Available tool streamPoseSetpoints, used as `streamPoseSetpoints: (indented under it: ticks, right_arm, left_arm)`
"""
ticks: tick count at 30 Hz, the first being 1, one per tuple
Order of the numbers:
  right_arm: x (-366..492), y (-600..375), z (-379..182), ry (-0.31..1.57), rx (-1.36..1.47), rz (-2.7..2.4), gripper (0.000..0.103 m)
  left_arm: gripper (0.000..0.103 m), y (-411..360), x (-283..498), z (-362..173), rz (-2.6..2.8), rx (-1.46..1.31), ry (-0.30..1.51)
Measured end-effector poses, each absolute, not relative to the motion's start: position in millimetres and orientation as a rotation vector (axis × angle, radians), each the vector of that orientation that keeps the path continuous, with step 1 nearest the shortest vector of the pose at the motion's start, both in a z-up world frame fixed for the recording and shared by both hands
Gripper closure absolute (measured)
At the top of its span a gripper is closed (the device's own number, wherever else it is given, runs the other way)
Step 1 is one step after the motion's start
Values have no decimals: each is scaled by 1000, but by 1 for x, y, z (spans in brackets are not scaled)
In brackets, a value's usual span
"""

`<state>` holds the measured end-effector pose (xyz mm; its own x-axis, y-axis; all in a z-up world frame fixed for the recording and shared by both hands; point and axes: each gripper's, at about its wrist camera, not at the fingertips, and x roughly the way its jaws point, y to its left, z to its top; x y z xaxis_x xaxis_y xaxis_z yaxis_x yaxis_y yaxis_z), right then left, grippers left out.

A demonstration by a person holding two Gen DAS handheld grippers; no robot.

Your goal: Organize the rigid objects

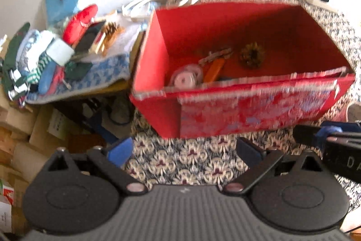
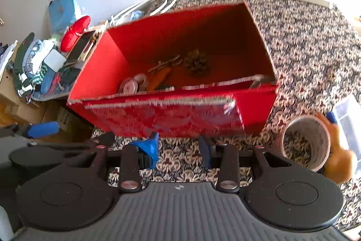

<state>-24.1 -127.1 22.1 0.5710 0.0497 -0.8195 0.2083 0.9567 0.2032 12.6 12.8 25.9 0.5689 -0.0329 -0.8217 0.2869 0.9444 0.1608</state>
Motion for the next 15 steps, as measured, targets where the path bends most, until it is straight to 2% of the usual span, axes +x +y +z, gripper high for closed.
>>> streamPoseSetpoints:
  ticks: [7, 15]
  right_arm:
    - [-14, -137, 36, 910, 300, -107, 80]
    - [11, -149, 43, 854, 286, -134, 80]
  left_arm:
    - [4, 4, 24, 57, -196, 295, 853]
    - [4, -5, 49, 67, -186, 294, 820]
